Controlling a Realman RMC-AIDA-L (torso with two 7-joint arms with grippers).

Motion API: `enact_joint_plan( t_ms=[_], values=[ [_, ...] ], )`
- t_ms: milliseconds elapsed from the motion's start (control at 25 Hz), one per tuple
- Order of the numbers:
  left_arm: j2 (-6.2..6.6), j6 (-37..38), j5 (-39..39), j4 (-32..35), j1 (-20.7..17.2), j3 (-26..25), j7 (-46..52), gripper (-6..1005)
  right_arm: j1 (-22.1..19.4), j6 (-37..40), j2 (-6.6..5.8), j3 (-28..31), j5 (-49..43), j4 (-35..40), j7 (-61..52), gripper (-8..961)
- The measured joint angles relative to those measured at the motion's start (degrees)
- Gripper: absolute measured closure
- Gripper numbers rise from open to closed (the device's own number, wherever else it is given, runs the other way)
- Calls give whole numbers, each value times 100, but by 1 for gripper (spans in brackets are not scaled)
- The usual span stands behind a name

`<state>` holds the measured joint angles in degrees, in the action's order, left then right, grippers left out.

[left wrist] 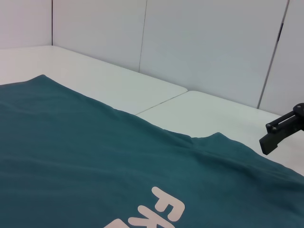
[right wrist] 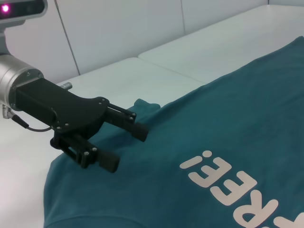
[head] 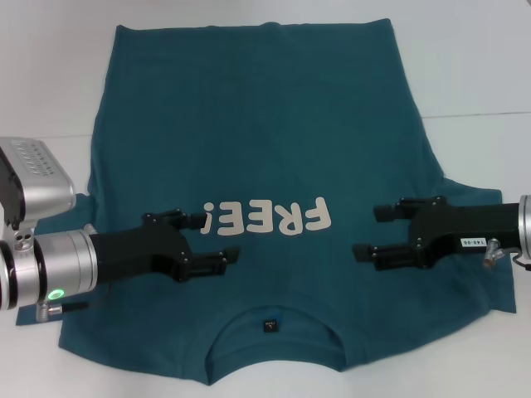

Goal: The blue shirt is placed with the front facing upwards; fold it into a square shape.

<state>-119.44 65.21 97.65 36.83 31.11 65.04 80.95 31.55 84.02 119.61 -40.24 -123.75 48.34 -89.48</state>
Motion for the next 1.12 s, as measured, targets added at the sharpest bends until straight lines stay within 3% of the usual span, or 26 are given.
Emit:
enact_joint_plan(
  t_ms=[520,760,960,1120],
  values=[
    [-11,1,-12,20,-5,-95,30,150,0,-36,0,-12,10,0,-2,33],
    [8,25,-9,190,-150,-1056,582,151,0,-96,0,16,44,-5,-16,33],
    [159,-31,145,360,-374,-1571,1472,152,-15,-139,0,23,92,-19,-26,33],
    [191,-151,536,367,-484,-1991,2009,152,-23,-193,0,27,92,-20,-39,34]
  ],
)
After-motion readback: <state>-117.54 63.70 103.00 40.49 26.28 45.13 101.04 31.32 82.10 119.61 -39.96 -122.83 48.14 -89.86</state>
